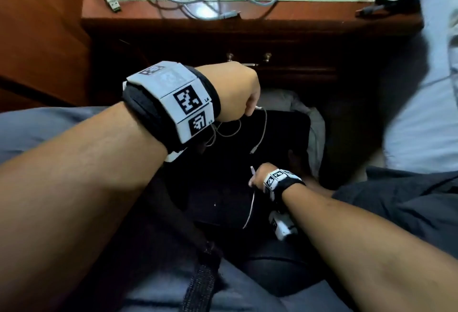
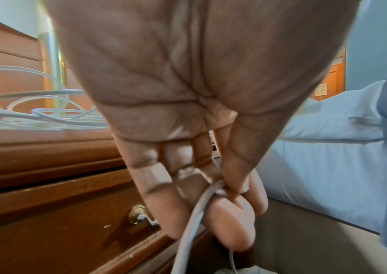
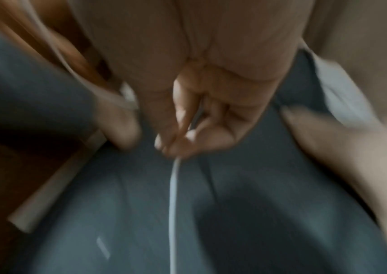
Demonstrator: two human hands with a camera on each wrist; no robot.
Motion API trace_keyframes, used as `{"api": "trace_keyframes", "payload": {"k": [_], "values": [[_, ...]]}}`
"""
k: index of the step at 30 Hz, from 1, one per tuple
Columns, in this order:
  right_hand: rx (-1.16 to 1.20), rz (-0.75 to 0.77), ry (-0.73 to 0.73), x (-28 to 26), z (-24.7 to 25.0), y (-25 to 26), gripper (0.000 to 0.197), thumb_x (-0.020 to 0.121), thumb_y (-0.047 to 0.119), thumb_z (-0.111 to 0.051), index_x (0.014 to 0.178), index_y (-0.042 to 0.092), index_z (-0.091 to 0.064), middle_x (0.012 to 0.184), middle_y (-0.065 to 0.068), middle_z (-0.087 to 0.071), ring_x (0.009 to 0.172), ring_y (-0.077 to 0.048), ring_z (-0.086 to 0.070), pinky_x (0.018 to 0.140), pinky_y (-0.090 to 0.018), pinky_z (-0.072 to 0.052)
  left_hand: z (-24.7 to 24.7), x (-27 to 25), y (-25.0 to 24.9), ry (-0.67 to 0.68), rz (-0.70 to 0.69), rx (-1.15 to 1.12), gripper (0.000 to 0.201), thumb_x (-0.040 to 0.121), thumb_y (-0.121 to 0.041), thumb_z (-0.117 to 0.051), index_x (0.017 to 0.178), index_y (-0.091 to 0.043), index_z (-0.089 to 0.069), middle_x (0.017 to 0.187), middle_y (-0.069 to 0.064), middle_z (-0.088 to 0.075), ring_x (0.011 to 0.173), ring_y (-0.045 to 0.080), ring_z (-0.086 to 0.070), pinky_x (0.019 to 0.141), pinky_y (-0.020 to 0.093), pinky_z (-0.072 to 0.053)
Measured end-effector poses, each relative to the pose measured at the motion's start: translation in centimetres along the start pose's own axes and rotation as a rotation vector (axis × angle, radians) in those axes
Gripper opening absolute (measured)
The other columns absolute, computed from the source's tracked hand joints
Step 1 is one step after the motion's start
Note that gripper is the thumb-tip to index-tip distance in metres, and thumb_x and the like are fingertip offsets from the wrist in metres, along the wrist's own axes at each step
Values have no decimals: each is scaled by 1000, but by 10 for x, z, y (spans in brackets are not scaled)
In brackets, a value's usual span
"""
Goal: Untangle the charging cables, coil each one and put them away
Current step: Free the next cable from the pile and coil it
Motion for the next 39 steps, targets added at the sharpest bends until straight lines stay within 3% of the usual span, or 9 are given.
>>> {"api": "trace_keyframes", "payload": {"k": [5,8,10,14,20,28,33,37,39], "values": [[40,188,-14,-55,70,56,38,90,26,-69,122,6,-67,125,-14,-66,113,-28,-63,87,-29,-48,14,-18,14,-44,118,-6,31,96,-3,-51,109,-21,-73,95,-8,-63,102,18,-63,81,25,-46],[93,246,-35,-107,112,70,19,94,18,-64,106,7,-72,85,-11,-74,62,-16,-66,56,-24,-53,18,-32,24,-109,170,-22,33,95,-3,-50,109,-20,-74,97,-6,-64,102,20,-65,83,27,-50],[175,323,-46,-148,138,77,12,97,11,-60,92,8,-71,58,-6,-67,45,-14,-62,44,-24,-52,16,-44,30,-143,196,-47,31,95,-5,-51,106,-22,-75,97,-5,-66,99,20,-65,87,31,-53],[262,551,-79,-236,198,101,11,94,-4,-59,98,0,-68,68,-12,-65,64,-23,-65,56,-30,-56,15,-64,44,-241,238,-152,24,92,-10,-57,105,-16,-77,105,4,-74,97,23,-68,80,25,-51],[384,786,-234,-363,297,141,20,91,-7,-59,105,1,-69,66,-12,-67,59,-18,-68,66,-29,-62,23,-94,83,-438,349,-361,23,89,-7,-57,84,-21,-75,89,-7,-70,84,13,-65,76,22,-50],[401,908,-789,-492,409,196,20,93,3,-59,109,6,-71,79,-4,-70,62,-9,-68,71,-30,-62,34,-94,81,-528,313,-377,18,96,-25,-56,104,-24,-72,113,-5,-69,105,13,-64,91,21,-47],[466,969,-698,-486,409,229,18,91,-5,-57,98,3,-72,80,-11,-70,63,-15,-68,71,-34,-61,46,-84,62,-582,82,-734,52,85,-38,-66,135,-40,-54,107,4,-59,84,9,-54,89,25,-44],[595,986,-630,-455,397,238,17,93,-6,-57,99,-1,-72,77,-12,-73,68,-19,-73,73,-36,-62,53,-85,47,-591,-54,-927,26,88,-41,-67,114,-42,-66,105,12,-56,101,32,-56,92,33,-47],[685,962,-586,-439,393,230,21,95,-7,-51,102,-3,-71,81,-12,-74,70,-19,-73,73,-35,-62,53,-86,58,-691,55,-906,15,91,-44,-66,104,-38,-63,83,6,-55,79,26,-57,86,35,-50]]}}
Point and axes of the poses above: each hand's wrist, its own x-axis towards the middle knuckle, its own z-axis out of the back of the hand, y = z × x, the point moved 7 cm from there along x, towards the middle knuckle
